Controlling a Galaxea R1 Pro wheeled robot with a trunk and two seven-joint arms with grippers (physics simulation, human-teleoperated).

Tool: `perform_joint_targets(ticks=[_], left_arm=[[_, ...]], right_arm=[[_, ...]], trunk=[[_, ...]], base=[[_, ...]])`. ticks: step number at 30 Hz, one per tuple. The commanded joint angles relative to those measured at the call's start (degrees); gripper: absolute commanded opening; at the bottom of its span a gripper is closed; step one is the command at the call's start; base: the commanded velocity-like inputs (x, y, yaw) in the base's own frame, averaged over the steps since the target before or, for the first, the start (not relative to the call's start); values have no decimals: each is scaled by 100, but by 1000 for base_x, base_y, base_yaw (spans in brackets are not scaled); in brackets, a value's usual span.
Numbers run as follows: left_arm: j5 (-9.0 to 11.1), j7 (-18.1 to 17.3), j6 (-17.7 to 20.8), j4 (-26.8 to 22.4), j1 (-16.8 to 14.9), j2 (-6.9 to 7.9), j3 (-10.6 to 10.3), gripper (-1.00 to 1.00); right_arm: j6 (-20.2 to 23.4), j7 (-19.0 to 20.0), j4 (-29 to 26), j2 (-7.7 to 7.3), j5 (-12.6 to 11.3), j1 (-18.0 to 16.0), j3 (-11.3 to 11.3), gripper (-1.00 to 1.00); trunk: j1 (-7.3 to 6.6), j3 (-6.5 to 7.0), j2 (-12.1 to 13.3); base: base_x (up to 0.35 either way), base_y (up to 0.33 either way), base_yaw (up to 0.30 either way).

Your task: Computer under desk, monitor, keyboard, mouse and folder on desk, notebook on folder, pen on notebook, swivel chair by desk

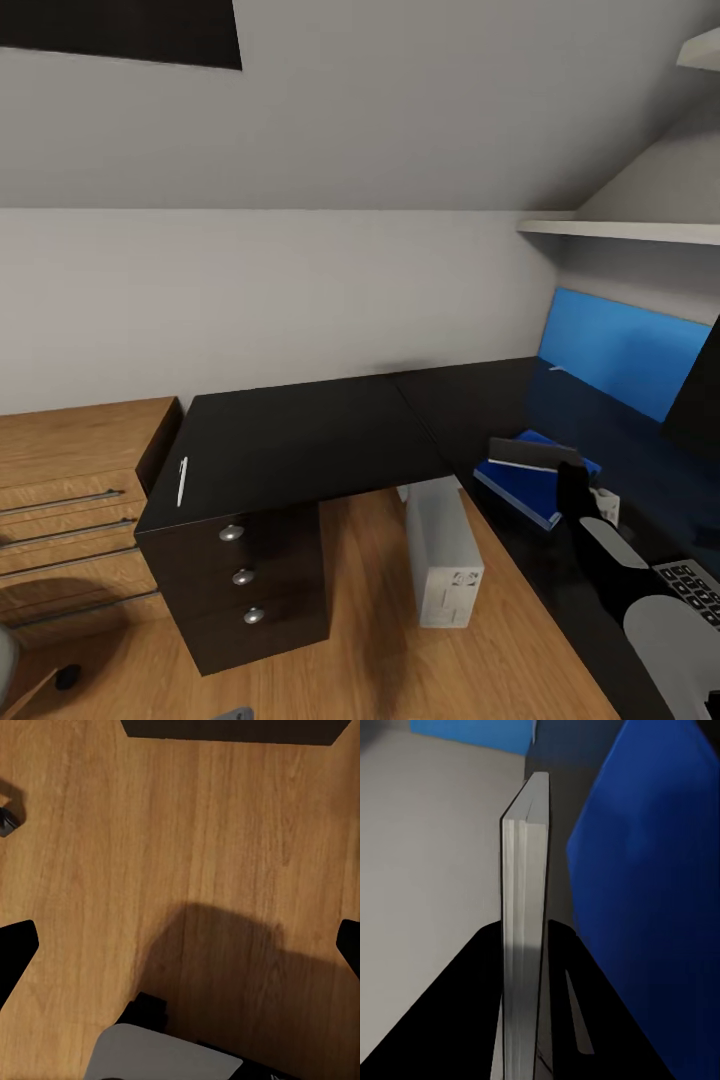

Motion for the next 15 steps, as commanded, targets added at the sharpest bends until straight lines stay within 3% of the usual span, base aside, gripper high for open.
perform_joint_targets(ticks=[1,8,15], left_arm=[[18,40,20,-10,-6,7,-21,100],[18,40,20,-10,-6,7,-21,100],[18,40,20,-10,-6,7,-29,100]], right_arm=[[-39,69,9,-9,-86,-6,50,-100],[-53,6,16,-48,-91,-9,36,-100],[-43,-5,16,-81,-95,-6,-331,-100]], trunk=[[0,-6,-4],[0,-6,-4],[0,-6,-4]], base=[[0,0,0],[0,0,0],[0,0,0]])
